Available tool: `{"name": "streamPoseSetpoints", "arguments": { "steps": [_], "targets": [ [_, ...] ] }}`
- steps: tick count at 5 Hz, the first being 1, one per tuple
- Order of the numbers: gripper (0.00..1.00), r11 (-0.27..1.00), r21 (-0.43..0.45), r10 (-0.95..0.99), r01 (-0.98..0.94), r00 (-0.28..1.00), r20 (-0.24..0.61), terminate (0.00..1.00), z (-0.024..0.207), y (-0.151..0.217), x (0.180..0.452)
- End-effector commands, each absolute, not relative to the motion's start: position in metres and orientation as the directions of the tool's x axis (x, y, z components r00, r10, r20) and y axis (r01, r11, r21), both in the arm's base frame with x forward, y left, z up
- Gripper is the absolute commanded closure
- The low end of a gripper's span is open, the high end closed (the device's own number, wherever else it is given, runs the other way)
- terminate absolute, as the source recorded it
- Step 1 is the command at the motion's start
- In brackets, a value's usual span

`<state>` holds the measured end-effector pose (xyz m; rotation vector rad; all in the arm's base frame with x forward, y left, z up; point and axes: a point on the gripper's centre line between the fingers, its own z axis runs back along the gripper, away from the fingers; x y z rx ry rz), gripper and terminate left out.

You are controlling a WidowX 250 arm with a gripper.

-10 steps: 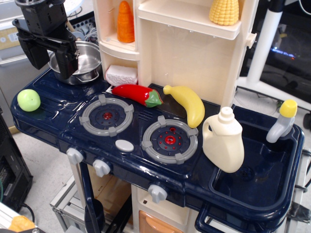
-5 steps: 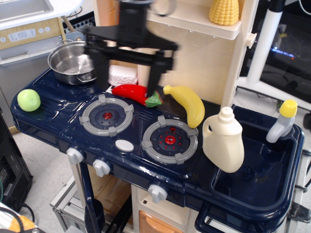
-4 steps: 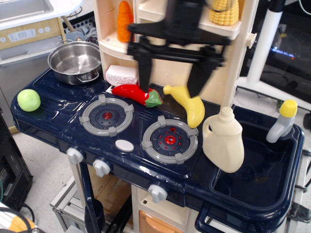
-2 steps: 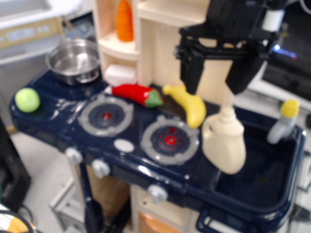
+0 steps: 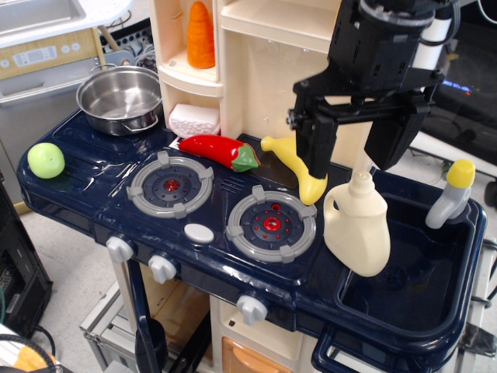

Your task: Put detergent in sink

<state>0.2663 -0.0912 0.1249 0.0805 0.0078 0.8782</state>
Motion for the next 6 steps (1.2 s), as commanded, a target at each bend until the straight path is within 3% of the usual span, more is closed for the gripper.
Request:
{"name": "streamPoseSetpoints", "arguments": {
  "steps": [1, 5, 6],
  "targets": [
    [0.0, 0.59, -0.003, 0.807, -0.807, 0.59, 0.018, 0.0, 0.123, -0.091, 0.276],
    [0.0, 0.503, -0.108, 0.861, -0.858, 0.508, -0.03, 0.0, 0.086, -0.115, 0.291],
    [1.0, 0.442, -0.093, 0.893, -0.892, 0.447, -0.044, 0.0, 0.082, -0.122, 0.29]
  ]
}}
